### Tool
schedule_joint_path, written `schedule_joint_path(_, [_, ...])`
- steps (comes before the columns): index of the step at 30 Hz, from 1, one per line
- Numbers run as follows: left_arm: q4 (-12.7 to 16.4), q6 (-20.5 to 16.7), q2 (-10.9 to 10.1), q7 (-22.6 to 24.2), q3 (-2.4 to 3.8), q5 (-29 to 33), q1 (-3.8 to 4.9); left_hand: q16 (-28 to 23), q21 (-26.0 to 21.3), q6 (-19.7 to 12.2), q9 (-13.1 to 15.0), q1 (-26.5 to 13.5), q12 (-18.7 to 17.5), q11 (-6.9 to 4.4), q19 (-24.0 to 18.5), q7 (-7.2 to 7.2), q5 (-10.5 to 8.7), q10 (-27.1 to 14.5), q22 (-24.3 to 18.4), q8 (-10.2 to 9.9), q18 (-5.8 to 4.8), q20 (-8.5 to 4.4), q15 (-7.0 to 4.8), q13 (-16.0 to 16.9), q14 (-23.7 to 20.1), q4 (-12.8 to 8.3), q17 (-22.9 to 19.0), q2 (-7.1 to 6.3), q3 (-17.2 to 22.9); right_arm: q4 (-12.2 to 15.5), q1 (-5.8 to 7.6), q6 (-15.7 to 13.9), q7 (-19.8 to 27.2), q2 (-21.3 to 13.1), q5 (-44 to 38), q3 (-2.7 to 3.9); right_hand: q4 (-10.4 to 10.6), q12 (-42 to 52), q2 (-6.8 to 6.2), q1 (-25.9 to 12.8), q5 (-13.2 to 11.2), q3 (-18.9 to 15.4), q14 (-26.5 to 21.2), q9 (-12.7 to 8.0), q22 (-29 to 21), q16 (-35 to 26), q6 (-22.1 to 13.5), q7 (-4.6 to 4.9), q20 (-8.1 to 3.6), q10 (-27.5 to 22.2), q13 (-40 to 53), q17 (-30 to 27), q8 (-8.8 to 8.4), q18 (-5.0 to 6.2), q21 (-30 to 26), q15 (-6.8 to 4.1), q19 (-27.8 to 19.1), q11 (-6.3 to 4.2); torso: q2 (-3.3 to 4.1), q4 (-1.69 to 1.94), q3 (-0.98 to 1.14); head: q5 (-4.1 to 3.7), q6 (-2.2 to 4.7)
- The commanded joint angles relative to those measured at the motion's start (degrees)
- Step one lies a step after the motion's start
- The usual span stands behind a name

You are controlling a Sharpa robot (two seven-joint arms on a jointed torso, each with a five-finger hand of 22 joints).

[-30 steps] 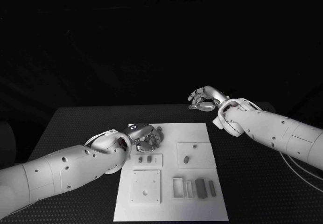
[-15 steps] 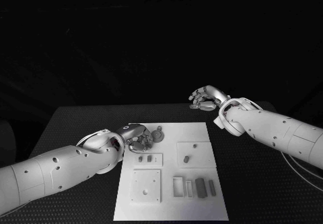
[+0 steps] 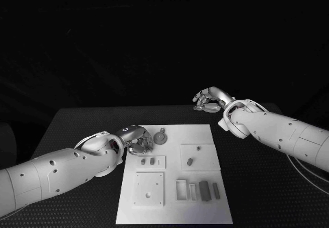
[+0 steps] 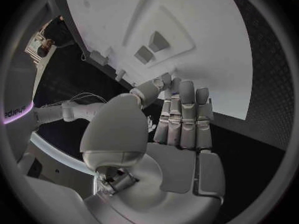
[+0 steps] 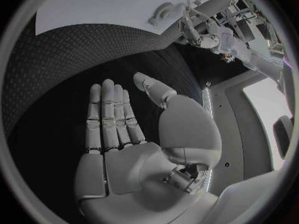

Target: Assemble the parts on the task board

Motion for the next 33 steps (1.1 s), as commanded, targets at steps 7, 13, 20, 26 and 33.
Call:
schedule_joint_path(7, [0.27,1.14,-0.47,-0.51,-0.02,0.12,-0.01,0.22,0.24,0.34,0.09,-0.11,-0.31,0.12,0.39,0.01,0.33,0.44,0.98,0.36,-0.35,-3.3,-0.03,-0.06,0.22,-0.12,-0.06,0.26,0.39,0.03,0.01,0.54,0.52,-0.08,-0.07,0.02,0.07,-0.33,0.36,0.32,0.21,-0.4,0.48,-0.08,0.08,-0.38,0.17,0.03,0.56,0.33,-0.12,-0.02,0.14,0.17,-0.31,0.02,0.05,0.05,-0.02,0.0,0.05,-0.07,-0.13])
schedule_joint_path(13, [0.23,0.6,-0.32,-0.27,-0.02,0.44,-0.01,0.21,0.24,0.35,0.09,-0.11,-0.31,0.12,0.42,0.01,0.33,0.47,0.97,0.38,-0.35,-3.3,-0.04,-0.07,0.25,-0.1,-0.07,0.27,0.43,0.04,0.01,0.54,0.53,-0.07,-0.07,0.02,0.07,-0.33,0.36,0.34,0.21,-0.41,0.48,-0.09,0.1,-0.41,0.18,0.02,0.58,0.34,-0.17,-0.01,0.14,0.19,-0.33,0.03,0.05,0.04,0.0,0.04,0.02,-0.06,0.05])
schedule_joint_path(20, [0.24,-0.33,-0.12,0.06,-0.02,0.97,-0.01,0.22,0.25,0.37,0.08,-0.11,-0.32,0.11,0.47,0.0,0.31,0.5,0.97,0.4,-0.34,-3.32,-0.05,-0.08,0.3,-0.06,-0.08,0.29,0.46,-0.01,0.01,0.58,0.54,0.06,-0.07,0.02,0.07,-0.32,0.37,0.36,0.2,-0.42,0.49,-0.09,0.11,-0.43,0.2,0.02,0.6,0.35,-0.22,0.0,0.13,0.2,-0.36,0.03,0.04,0.05,0.01,0.0,0.03,0.05,0.11])
schedule_joint_path(26, [0.3,-1.81,-0.07,0.83,-0.02,2.23,-0.01,0.25,0.26,0.4,0.08,-0.12,-0.31,0.08,0.57,-0.01,0.32,0.57,0.96,0.43,-0.32,-3.34,-0.08,-0.09,0.42,-0.02,-0.09,0.28,0.5,-0.03,0.01,0.57,0.56,0.05,-0.07,0.02,0.07,-0.33,0.37,0.37,0.19,-0.43,0.49,-0.1,0.12,-0.45,0.22,0.01,0.61,0.35,-0.26,0.0,0.13,0.21,-0.38,0.03,0.03,0.05,0.0,0.02,0.03,0.02,0.14])
schedule_joint_path(33, [0.71,-2.59,-0.28,1.36,0.01,3.61,-0.01,0.39,0.33,0.41,0.06,-0.1,-0.36,0.03,0.88,-0.03,0.35,0.64,0.94,0.48,-0.25,-3.43,-0.15,-0.14,0.77,0.04,-0.07,0.28,0.6,-0.08,0.01,0.61,0.58,0.13,-0.07,0.02,0.07,-0.32,0.38,0.38,0.18,-0.44,0.49,-0.1,0.14,-0.48,0.25,0.01,0.63,0.36,-0.31,0.01,0.14,0.22,-0.41,0.03,0.03,0.05,-0.01,0.02,0.02,0.02,0.18])
